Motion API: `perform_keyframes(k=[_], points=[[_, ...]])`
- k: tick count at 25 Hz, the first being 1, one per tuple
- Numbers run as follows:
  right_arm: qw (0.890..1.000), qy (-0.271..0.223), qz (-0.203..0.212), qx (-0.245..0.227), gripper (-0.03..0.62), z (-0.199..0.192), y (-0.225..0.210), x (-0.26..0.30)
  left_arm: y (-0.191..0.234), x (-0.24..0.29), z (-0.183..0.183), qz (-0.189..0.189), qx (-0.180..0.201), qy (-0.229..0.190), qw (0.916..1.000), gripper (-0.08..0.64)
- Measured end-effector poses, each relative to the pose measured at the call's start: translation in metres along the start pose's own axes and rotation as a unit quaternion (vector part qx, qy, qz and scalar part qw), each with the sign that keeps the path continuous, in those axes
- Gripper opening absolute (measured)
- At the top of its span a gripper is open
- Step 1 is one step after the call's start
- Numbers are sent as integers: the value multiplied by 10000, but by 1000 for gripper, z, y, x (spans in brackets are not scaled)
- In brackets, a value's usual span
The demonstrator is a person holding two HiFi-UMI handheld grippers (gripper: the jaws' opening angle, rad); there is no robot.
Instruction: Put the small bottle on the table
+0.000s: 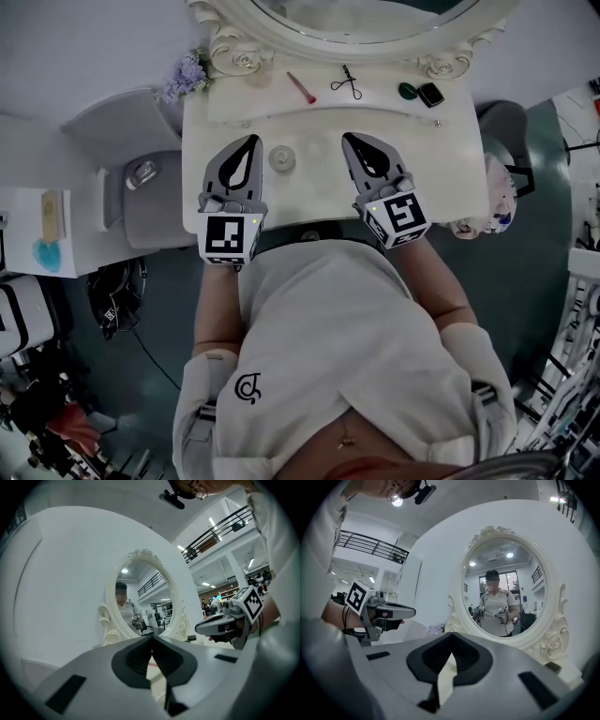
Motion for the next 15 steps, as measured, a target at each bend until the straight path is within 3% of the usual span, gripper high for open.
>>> perform_keyframes(k=[9,15], points=[[10000,22,27,67,5,1,-1,-3,-2,0,2,-34,-9,-2,10000,14],[9999,-38,-169,3,5,2,-4,-3,-1,0,0,-15,-39,33,10000,12]])
Point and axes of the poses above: the fingertips, and each gripper's own axes: x forward along the fingers, y to its left, z out of its top, the point moved 9 cm from there along -x, backward along the fingers, and after that the axes turned 10 degrees about z, right-handed, at the moved point
